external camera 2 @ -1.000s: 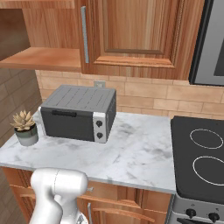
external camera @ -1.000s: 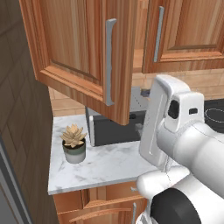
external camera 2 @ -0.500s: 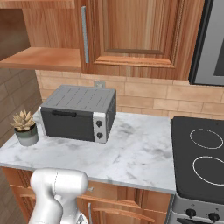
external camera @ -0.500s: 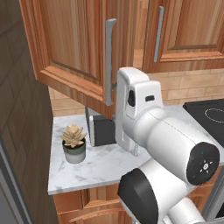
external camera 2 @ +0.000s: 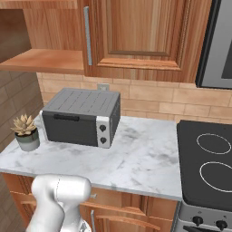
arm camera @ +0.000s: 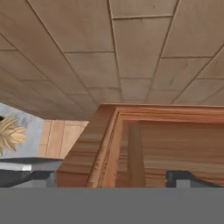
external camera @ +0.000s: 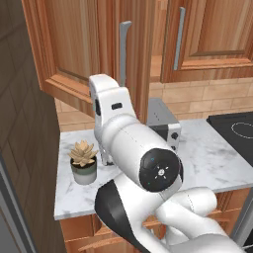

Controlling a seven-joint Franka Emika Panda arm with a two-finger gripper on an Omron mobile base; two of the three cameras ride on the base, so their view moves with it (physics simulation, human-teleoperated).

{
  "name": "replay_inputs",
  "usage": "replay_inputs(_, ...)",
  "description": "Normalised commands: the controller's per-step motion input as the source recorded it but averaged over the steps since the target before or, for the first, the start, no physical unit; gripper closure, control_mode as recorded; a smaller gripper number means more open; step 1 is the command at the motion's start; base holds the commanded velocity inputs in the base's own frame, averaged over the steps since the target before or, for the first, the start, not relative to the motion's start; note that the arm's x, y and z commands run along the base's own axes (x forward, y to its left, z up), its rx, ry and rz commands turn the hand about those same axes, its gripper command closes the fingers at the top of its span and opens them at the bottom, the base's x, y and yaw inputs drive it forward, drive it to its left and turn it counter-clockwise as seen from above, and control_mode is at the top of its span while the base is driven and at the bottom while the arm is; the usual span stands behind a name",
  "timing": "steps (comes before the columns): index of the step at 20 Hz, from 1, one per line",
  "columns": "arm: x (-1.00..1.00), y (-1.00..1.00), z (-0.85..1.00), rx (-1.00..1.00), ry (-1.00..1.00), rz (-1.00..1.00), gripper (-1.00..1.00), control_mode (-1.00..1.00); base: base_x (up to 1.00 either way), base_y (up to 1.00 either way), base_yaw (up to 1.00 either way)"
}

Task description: Close all open cabinet doors.

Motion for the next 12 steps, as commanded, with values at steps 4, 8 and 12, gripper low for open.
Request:
replay_inputs(4, 0.55, 0.05, -0.12, -0.06, 0.00, -0.11, -1.00, -1.00, 0.00, 0.00, 0.00)
replay_inputs(8, 0.74, 0.00, -0.08, -0.04, 0.00, -0.15, -1.00, -1.00, 0.00, 0.00, 0.00)
replay_inputs(12, 0.84, 0.00, -0.04, -0.03, 0.00, -0.15, -1.00, -1.00, 0.00, 0.00, 0.00)
